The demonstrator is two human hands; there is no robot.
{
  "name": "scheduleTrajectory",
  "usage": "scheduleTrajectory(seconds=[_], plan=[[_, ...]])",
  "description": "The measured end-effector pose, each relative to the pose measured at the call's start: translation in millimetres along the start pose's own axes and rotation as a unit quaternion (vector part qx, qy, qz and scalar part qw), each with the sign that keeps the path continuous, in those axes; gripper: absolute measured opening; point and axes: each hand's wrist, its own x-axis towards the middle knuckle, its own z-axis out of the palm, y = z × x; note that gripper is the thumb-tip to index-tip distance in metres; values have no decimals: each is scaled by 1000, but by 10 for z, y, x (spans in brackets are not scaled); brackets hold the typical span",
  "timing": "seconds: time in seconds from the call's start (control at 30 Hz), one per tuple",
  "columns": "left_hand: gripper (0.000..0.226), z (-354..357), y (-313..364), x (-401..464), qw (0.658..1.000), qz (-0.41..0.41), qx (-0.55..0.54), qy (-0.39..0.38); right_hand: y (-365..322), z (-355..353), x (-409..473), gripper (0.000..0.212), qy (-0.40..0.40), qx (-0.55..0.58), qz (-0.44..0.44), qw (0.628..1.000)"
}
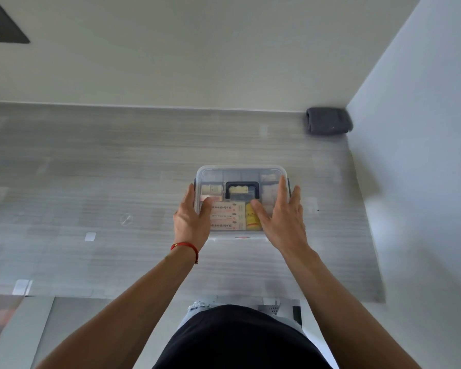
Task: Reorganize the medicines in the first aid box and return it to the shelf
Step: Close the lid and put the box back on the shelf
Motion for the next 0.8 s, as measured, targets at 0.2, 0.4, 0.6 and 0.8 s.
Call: scheduleTrajectory(seconds=[0.2,0.4,0.6,0.8], plan=[[31,-48,0,111,998,2,-52,-46,23,-10,29,97,31,19,-10,999],[46,-94,-185,186,985,-33,-135,-103,90,-88,68,88,12,59,-49,997],[34,-118,-300,265,975,-63,-149,-153,221,-121,5,87,13,194,43,980],[24,-153,-397,287,969,-47,-140,-196,232,-25,-44,63,21,280,119,952]])
